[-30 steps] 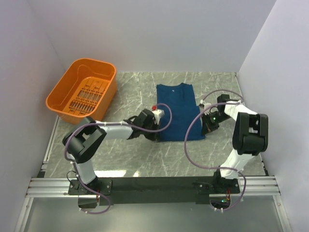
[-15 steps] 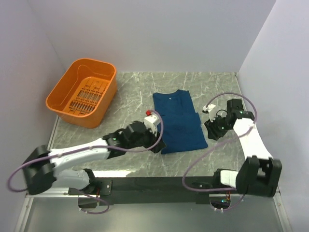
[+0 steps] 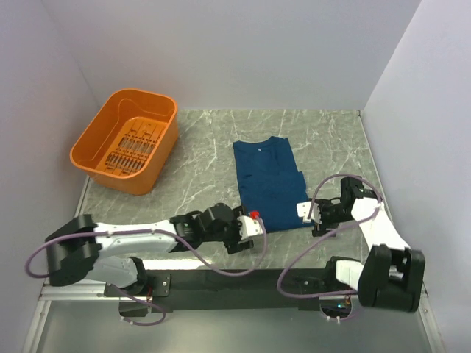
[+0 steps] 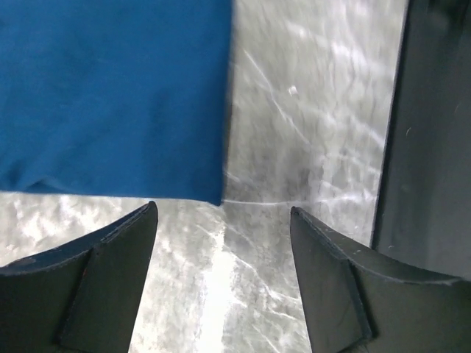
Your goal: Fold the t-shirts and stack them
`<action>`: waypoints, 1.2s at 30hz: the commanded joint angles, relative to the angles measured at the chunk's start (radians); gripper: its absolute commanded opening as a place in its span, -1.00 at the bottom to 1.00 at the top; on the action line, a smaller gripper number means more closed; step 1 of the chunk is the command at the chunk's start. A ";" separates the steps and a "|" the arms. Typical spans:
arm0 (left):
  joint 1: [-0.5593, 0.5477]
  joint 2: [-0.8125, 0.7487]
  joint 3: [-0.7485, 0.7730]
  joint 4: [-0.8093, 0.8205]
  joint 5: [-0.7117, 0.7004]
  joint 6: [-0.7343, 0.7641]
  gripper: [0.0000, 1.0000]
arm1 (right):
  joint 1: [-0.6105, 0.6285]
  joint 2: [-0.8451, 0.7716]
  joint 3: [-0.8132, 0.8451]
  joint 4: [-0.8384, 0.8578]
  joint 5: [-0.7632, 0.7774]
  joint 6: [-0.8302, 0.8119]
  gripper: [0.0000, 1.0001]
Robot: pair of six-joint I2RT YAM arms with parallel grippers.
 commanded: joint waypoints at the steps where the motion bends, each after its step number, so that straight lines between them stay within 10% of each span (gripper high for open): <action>1: -0.017 0.081 0.010 0.094 0.033 0.157 0.54 | -0.005 0.071 0.019 0.002 0.031 -0.175 0.53; 17: -0.032 0.418 0.181 0.098 0.024 0.156 0.31 | 0.013 0.252 0.047 0.101 0.032 -0.092 0.18; 24: -0.034 0.469 0.191 0.089 -0.065 0.096 -0.38 | 0.013 0.279 0.062 0.110 0.000 -0.060 -0.61; 30: -0.032 0.434 0.135 0.161 -0.172 0.070 -0.98 | 0.012 0.261 0.068 0.062 -0.023 -0.066 -0.90; 36: -0.034 0.363 0.078 0.207 -0.208 0.071 -0.99 | 0.010 0.232 0.076 -0.005 -0.047 -0.086 -1.00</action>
